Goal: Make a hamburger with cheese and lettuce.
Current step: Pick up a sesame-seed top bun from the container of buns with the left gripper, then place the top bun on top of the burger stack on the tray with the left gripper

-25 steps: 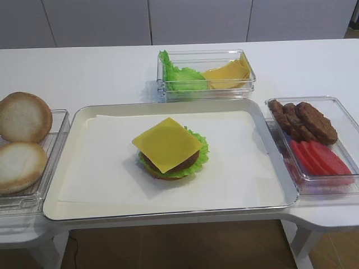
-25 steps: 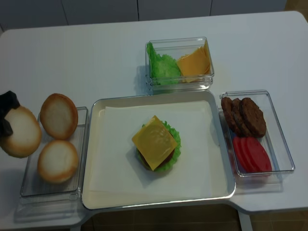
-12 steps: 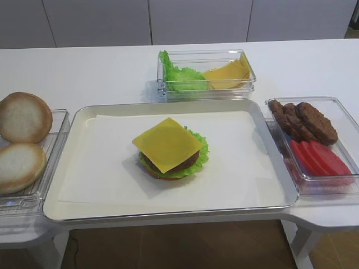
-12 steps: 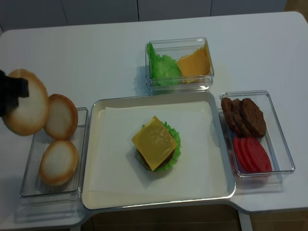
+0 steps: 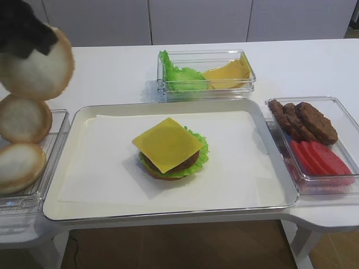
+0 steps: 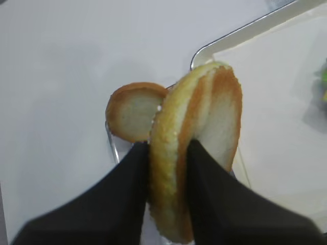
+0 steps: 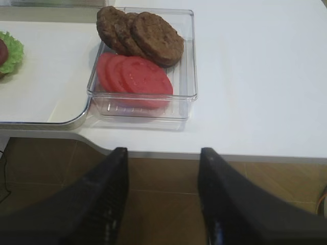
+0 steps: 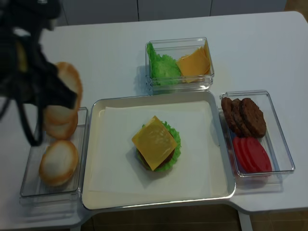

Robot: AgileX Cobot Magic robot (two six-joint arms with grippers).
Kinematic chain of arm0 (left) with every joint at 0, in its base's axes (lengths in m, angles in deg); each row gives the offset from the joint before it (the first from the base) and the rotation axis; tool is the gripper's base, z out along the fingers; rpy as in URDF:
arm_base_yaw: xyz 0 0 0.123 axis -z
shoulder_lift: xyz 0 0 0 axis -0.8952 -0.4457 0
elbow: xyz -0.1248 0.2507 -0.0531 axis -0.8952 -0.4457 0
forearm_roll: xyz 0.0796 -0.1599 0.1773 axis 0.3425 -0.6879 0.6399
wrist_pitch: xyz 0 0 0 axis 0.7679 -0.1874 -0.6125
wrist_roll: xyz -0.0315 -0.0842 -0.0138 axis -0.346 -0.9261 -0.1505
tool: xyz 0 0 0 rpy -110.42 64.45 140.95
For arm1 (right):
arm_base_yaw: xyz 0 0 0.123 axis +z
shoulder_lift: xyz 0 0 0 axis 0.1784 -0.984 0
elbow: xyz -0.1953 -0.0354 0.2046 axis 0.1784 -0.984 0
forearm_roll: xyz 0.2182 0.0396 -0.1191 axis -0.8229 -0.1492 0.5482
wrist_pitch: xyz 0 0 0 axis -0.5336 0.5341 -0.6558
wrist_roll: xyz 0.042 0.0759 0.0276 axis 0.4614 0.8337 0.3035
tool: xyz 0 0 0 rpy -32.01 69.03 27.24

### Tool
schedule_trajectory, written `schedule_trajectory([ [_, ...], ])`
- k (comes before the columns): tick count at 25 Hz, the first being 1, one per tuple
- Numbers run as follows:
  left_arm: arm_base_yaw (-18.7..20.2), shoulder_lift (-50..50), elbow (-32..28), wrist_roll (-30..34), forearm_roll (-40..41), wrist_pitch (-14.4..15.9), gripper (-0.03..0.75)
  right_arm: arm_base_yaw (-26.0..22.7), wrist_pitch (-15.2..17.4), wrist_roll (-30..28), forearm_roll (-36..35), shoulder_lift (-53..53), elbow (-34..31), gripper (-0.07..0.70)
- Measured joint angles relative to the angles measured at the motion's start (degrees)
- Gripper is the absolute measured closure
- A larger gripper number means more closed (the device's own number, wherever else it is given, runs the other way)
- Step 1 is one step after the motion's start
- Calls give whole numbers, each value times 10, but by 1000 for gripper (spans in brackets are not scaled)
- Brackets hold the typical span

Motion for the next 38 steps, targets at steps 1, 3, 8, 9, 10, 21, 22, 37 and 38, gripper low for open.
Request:
schedule_trajectory([
  [1,20,-13,8,0,10,0,547,0,0,0,0,0,0,292],
  [3,57,-47,24,0,38,0,547,0,0,0,0,0,0,299],
  [8,143,-128,68,0,97,-4,547,0,0,0,0,0,0,308],
  [9,156,-144,74,0,104,-6,547,0,0,0,0,0,0,309],
  [10,164,-159,80,0,110,-6,547,0,0,0,0,0,0,309],
  [21,216,-251,99,0,153,-13,547,0,0,0,0,0,0,311],
  [22,219,-253,99,0,156,-13,547,0,0,0,0,0,0,311],
  [37,223,-297,100,-16,187,-15,548,0,0,0,0,0,0,311],
  [38,223,-298,100,-18,187,-15,549,0,0,0,0,0,0,311],
])
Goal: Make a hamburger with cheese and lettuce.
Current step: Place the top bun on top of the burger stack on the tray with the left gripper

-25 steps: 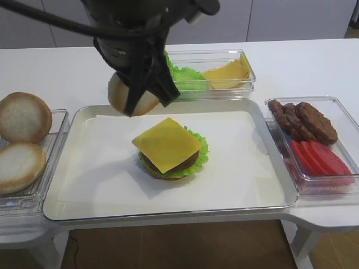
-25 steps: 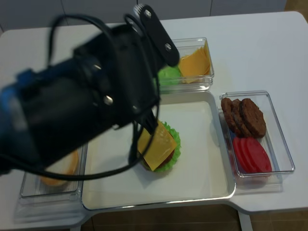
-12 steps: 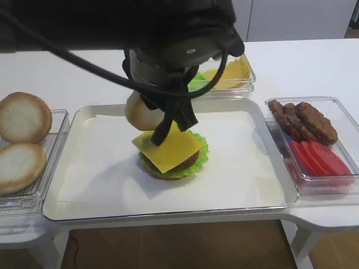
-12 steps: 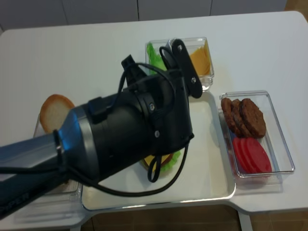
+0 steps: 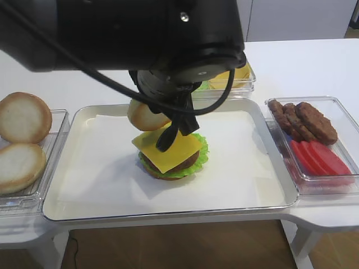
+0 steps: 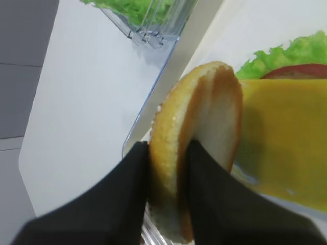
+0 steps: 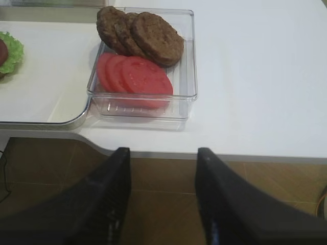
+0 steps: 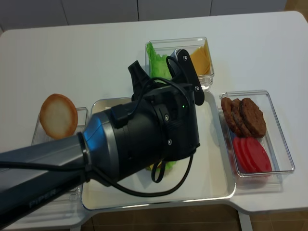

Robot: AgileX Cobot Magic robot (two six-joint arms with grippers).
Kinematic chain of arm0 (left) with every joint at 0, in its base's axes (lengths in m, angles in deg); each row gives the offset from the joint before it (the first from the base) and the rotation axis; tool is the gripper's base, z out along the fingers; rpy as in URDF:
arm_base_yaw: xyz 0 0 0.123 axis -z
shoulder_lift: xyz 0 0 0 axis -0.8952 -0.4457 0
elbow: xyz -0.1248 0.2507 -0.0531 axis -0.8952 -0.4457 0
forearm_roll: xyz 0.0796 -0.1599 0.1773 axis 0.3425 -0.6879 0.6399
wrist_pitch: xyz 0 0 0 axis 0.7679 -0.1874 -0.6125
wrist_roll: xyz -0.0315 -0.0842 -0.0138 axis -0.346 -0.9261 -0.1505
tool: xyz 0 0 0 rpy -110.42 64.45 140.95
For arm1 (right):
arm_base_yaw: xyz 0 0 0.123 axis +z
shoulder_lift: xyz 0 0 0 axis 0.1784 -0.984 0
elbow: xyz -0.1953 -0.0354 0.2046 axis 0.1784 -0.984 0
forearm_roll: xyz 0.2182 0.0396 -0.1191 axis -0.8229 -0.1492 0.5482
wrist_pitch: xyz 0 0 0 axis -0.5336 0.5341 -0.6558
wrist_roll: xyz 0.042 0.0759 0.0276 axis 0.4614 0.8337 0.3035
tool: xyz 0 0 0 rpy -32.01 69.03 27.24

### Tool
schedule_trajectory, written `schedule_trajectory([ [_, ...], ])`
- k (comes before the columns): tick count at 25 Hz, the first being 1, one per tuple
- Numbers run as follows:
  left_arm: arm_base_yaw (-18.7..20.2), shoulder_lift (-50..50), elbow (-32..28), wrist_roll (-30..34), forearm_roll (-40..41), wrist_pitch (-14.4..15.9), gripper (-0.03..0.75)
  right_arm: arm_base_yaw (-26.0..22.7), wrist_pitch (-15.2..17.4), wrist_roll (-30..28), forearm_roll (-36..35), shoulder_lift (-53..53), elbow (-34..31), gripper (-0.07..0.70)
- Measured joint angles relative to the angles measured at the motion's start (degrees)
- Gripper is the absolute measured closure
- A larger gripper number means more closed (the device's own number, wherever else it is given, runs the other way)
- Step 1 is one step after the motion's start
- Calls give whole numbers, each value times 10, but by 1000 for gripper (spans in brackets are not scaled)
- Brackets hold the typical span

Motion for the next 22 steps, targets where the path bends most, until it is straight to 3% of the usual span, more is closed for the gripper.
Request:
schedule_trajectory([
  [22,1,-28,0,-8,13,-4,550,0,0,0,0,0,0,311],
])
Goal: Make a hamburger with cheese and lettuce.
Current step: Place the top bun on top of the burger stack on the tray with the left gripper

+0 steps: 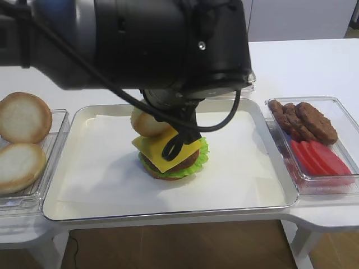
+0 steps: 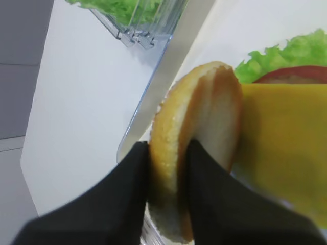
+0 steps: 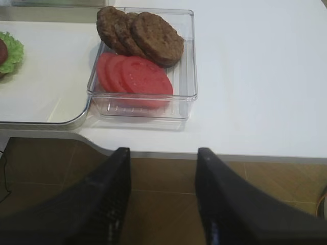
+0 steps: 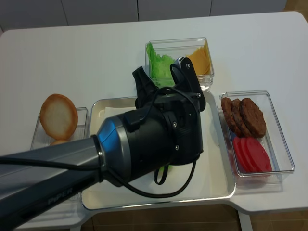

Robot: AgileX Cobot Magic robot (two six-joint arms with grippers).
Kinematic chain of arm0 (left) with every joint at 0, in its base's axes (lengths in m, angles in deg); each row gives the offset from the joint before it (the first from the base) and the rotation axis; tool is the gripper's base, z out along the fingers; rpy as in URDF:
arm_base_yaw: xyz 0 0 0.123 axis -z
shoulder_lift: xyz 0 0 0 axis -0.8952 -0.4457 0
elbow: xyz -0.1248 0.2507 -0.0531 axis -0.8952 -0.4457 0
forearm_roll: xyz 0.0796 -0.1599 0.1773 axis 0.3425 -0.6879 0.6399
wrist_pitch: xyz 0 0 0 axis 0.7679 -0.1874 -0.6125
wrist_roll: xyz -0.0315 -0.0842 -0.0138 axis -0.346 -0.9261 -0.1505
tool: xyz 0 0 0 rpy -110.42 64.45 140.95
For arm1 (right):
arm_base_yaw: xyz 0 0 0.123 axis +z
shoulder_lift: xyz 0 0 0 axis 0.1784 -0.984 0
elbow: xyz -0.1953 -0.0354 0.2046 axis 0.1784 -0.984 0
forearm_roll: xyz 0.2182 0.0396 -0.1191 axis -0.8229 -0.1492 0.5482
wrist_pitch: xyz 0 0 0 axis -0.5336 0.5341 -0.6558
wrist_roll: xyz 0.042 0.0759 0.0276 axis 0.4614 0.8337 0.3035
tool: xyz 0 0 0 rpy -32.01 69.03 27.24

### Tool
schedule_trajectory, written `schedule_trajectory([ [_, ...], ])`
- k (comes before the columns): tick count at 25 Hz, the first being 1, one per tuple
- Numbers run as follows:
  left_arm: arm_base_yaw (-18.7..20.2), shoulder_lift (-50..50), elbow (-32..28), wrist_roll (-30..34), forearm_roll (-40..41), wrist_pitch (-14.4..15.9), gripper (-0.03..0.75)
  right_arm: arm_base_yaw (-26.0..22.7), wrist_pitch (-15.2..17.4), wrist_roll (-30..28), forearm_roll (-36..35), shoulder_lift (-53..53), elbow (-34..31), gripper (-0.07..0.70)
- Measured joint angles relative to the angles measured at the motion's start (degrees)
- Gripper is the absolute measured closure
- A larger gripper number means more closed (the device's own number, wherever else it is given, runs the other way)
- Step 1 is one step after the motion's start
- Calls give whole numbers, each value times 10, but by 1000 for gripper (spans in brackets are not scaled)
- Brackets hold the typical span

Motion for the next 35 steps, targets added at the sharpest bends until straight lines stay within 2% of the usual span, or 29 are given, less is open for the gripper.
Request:
schedule_trajectory([
  [13,6,-1,0,0,-3,0,550,0,0,0,0,0,0,311],
  [35,6,-1,0,0,-21,0,446,0,0,0,0,0,0,311],
])
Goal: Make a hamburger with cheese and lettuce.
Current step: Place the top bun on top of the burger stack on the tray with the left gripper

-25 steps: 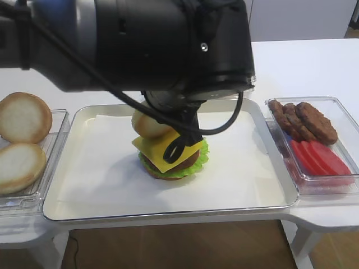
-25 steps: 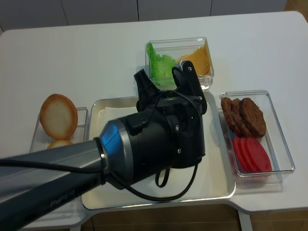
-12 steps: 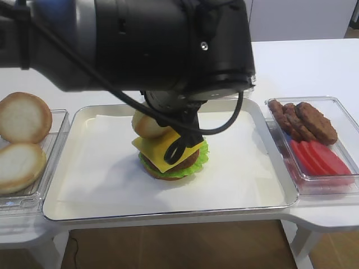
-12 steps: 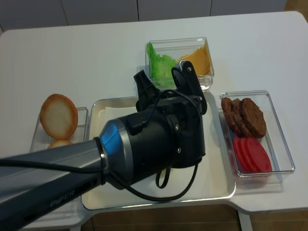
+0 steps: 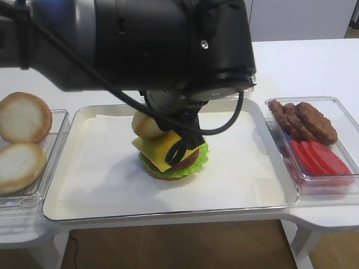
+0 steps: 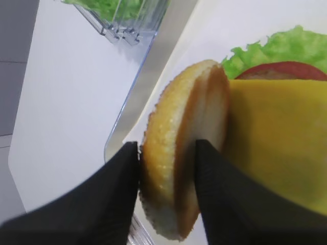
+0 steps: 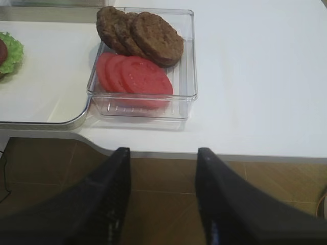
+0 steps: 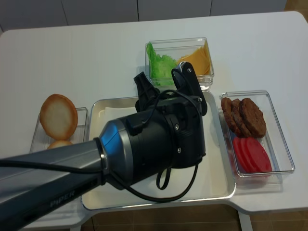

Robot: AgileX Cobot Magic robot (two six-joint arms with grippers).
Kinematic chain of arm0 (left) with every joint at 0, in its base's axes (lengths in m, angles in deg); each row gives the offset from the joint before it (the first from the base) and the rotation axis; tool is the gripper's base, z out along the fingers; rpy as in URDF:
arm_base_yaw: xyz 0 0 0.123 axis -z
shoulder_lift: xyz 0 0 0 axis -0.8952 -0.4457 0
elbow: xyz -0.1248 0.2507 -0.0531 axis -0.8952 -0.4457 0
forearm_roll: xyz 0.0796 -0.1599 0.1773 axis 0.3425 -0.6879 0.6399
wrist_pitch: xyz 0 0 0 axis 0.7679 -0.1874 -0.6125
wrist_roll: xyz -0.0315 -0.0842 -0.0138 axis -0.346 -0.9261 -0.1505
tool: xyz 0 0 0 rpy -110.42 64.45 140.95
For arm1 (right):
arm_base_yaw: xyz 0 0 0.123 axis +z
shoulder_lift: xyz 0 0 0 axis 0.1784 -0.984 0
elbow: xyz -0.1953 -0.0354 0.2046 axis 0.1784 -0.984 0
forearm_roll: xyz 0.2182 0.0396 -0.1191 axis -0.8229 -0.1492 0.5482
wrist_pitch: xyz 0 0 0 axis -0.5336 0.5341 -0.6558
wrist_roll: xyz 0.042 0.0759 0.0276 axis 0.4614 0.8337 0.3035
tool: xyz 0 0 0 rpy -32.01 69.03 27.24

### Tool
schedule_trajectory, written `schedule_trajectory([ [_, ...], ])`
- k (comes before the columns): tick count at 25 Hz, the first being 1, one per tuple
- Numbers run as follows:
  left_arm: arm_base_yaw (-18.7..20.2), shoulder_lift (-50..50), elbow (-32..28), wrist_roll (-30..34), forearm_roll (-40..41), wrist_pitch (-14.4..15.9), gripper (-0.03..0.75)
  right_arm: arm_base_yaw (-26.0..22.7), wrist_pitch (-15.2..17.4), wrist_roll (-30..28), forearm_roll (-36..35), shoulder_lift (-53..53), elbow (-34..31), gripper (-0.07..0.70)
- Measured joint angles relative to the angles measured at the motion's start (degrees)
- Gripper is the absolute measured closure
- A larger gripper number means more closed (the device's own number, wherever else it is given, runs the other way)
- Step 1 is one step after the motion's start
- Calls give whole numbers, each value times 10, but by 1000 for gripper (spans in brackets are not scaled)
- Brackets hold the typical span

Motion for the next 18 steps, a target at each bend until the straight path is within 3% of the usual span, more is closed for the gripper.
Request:
schedule_trajectory([
  [13,1,0,1,0,-30,1,425,0,0,0,0,0,0,311],
  [18,18,0,1,0,-39,1,424,0,0,0,0,0,0,311],
])
